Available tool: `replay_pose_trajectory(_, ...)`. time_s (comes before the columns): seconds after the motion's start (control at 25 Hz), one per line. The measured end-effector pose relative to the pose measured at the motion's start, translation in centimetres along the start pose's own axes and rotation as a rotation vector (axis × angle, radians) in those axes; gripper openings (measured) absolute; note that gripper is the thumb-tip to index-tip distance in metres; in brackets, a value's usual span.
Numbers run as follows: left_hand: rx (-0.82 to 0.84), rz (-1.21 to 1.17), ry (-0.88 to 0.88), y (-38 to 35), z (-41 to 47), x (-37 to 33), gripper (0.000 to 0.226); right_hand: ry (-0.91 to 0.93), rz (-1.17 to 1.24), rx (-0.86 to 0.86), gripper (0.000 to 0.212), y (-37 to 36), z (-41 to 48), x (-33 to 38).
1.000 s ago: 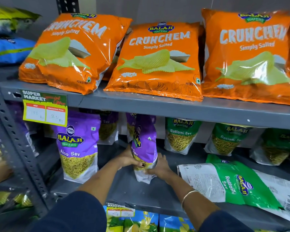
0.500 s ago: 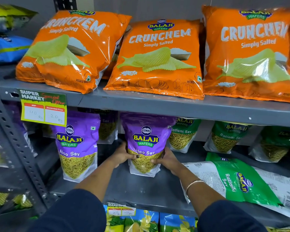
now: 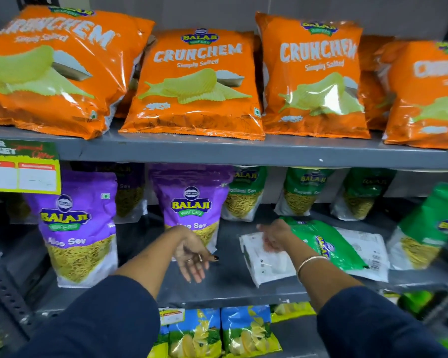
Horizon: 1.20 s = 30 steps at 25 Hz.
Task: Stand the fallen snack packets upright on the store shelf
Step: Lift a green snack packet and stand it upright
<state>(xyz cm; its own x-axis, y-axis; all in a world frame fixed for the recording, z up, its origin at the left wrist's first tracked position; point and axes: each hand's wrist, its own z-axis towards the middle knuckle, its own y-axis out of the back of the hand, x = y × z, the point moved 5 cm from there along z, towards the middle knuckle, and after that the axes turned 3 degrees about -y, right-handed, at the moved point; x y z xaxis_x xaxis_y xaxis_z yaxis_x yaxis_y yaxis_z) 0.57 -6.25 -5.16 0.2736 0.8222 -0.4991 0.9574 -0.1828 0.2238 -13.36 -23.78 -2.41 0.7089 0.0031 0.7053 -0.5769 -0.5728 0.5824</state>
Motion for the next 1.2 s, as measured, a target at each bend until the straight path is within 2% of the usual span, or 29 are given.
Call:
replay_pose_trajectory(0.04,-0.068,0.046,-0.087,-0.5,0.8,-2.2,0.031,-0.124,-0.098,0.111,0.048,0.9,-1.2,-1.7)
replay_pose_trajectory(0.12,-0.387,0.167,-0.360,-1.0,1.9,-7.1,0.029,-0.338,-0.216,0.323,0.069,1.8,-3.0,-6.3)
replay_pose_trajectory(0.2,-0.699,0.267,-0.542,-1.6,3.0,-10.6,0.013,-0.417,-0.094,0.413,0.078,2.2,-3.6,-9.8)
replay_pose_trajectory(0.24,-0.757,0.313,-0.555,-1.9,4.0,-11.5,0.025,-0.413,0.083,0.408,0.075,2.0,-3.8,-10.8)
replay_pose_trajectory(0.32,-0.678,0.341,-0.481,-2.6,6.7,-12.1,0.068,-0.359,0.507,0.379,0.049,1.4,-3.0,-11.5)
replay_pose_trajectory(0.4,-0.606,0.300,-0.399,-2.4,8.4,-11.7,0.086,-0.326,0.740,0.386,0.034,0.5,-2.4,-11.1)
replay_pose_trajectory(0.48,-0.578,0.242,-0.329,-2.3,8.9,-11.2,0.089,-0.306,0.789,0.381,0.028,0.2,-1.3,-11.0)
replay_pose_trajectory(0.56,-0.563,0.135,-0.314,-2.7,8.4,-10.7,0.074,-0.277,0.825,0.338,0.031,0.5,-0.7,-11.1)
replay_pose_trajectory(0.6,-0.557,0.009,-0.325,-3.0,8.3,-10.3,0.064,-0.248,0.837,0.311,0.034,0.9,-0.1,-11.2)
replay_pose_trajectory(0.68,-0.566,-0.215,-0.347,-4.1,7.8,-9.5,0.050,-0.156,0.804,0.258,0.038,1.8,0.3,-11.0)
replay_pose_trajectory(0.72,-0.590,-0.260,-0.363,-4.3,7.4,-9.3,0.053,-0.089,0.772,0.219,0.043,2.3,0.7,-10.7)
replay_pose_trajectory(0.84,-0.728,-0.190,-0.407,-4.9,7.0,-8.5,0.092,0.149,0.536,0.086,0.064,3.5,1.1,-9.6)
replay_pose_trajectory(0.92,-0.821,-0.205,-0.475,-5.7,6.4,-8.2,0.102,0.275,0.426,0.070,0.067,3.8,0.7,-8.9)
replay_pose_trajectory(1.04,-0.863,-0.216,-0.508,-6.2,6.2,-7.2,0.099,0.370,0.317,0.081,0.071,3.8,0.6,-8.8)
replay_pose_trajectory(1.2,-0.728,-0.212,-0.440,-5.3,5.4,-6.6,0.083,0.346,0.302,0.089,0.066,3.7,1.1,-9.4)
